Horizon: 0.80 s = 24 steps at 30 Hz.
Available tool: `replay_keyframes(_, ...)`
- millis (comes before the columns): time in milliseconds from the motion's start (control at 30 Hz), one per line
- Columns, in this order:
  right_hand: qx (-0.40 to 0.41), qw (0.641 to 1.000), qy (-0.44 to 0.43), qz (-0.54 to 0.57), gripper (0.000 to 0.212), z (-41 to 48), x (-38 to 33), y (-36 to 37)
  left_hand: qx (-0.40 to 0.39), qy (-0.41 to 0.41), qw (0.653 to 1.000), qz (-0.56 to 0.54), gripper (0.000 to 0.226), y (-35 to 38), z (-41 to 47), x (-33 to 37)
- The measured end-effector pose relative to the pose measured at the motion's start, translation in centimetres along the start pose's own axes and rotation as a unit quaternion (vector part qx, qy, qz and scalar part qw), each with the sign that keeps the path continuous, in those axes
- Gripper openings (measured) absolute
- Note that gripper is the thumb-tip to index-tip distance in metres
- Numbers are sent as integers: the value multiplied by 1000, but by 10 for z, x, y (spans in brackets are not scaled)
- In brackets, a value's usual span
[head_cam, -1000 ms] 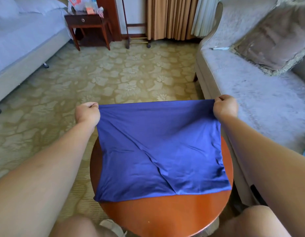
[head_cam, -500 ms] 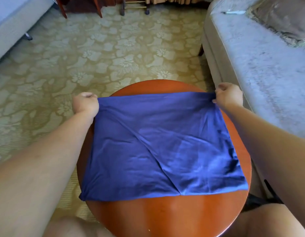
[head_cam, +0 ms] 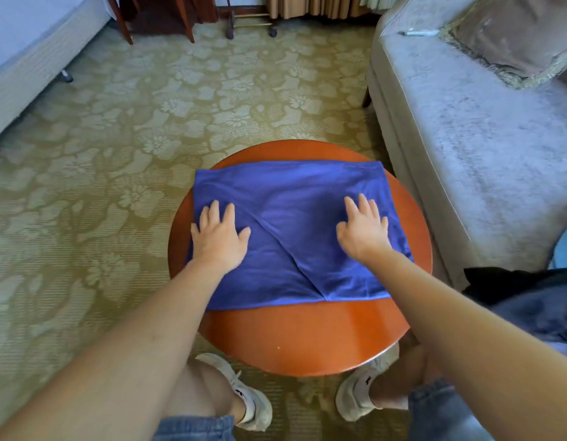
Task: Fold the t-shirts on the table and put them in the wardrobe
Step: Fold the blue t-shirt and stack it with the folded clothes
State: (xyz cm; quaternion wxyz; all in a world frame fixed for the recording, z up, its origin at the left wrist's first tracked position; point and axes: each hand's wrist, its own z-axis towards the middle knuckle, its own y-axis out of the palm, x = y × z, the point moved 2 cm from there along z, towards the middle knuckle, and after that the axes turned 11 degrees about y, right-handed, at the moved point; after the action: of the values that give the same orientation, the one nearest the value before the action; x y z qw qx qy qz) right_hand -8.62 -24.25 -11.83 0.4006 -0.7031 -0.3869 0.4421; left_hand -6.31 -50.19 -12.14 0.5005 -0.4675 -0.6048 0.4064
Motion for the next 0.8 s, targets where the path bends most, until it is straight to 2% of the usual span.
replay_keyframes(100,-6,996,20,-84,62,-21,18,16,-37,-19,999,8,75,11,-29,-6)
replay_keyframes(200,4,995,36,-97,70,-28,37,22,-35,-39,999,10,80,16,-42,-16)
replay_keyframes(367,49,994,10,-95,77,-26,60,22,34,-29,999,1,80,25,-50,-25)
replay_keyframes(500,67,993,5,-95,76,-25,60,25,106,-35,994,-16,71,26,-50,-27)
replay_keyframes(667,84,992,-3,-95,77,-25,61,25,77,-23,997,15,64,29,-45,-27)
replay_keyframes(800,87,992,-3,-90,77,-25,62,26,115,-12,993,16,62,21,-48,-21)
